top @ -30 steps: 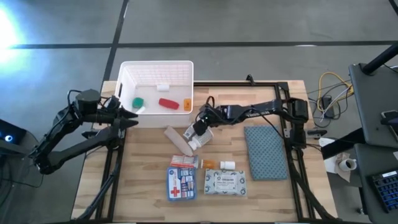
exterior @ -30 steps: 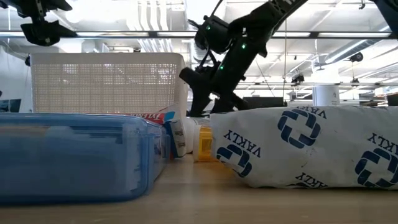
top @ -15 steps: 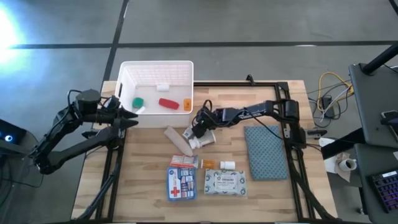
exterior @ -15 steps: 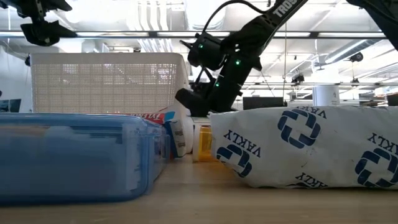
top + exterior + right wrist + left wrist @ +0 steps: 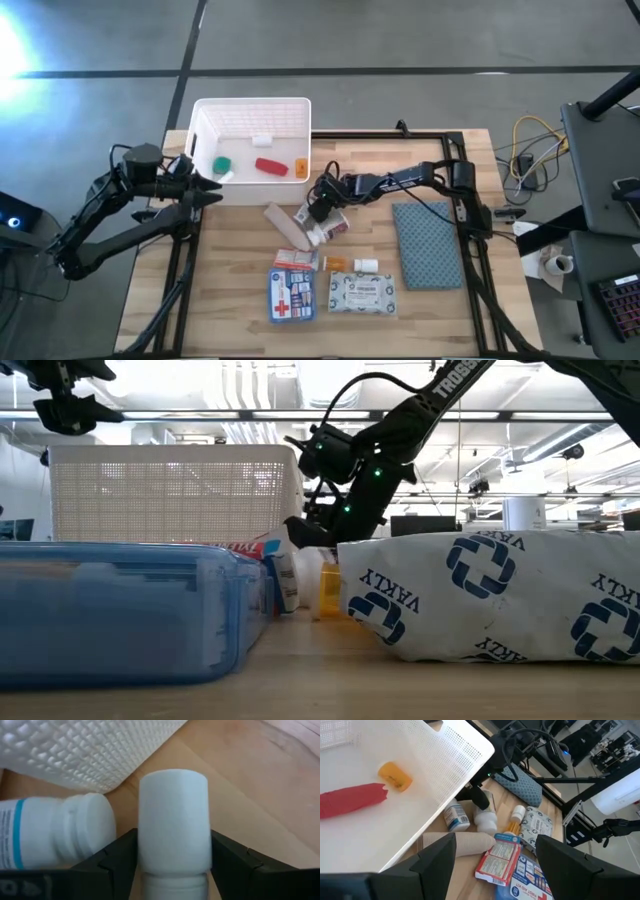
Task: Pick & place medical supplies in basket/bin
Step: Put the top white pill bottle into the white bin
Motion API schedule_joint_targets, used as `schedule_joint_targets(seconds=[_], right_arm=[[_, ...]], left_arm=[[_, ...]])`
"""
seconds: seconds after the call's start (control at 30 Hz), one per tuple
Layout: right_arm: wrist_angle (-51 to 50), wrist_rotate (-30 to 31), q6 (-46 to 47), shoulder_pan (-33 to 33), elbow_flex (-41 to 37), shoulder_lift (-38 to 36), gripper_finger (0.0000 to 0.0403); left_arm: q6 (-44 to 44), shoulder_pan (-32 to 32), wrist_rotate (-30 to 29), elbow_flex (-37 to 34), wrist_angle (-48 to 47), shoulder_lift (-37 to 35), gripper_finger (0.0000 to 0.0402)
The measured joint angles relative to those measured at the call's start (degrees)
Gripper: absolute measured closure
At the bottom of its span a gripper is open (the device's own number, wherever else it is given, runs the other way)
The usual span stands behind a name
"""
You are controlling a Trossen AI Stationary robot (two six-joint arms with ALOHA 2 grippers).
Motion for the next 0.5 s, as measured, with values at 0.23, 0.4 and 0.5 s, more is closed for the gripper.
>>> schedule_joint_targets(seconds=[0.23,0.4,0.5], right_arm=[[-1.21,-0.22,0.28,-0.02,1.25,0.0,0.024],[-4.93,-2.23,1.35,0.03,2.44,-0.27,0.024],[-9.54,-2.68,2.65,0.22,2.89,-1.73,0.024]], left_arm=[[-0.01,0.0,0.0,-0.04,0.0,0.0,0.0148],[0.0,0.0,-0.02,-0.04,0.0,0.0,0.0148],[0.0,0.0,-0.02,-0.04,0.0,0.0,0.0148]])
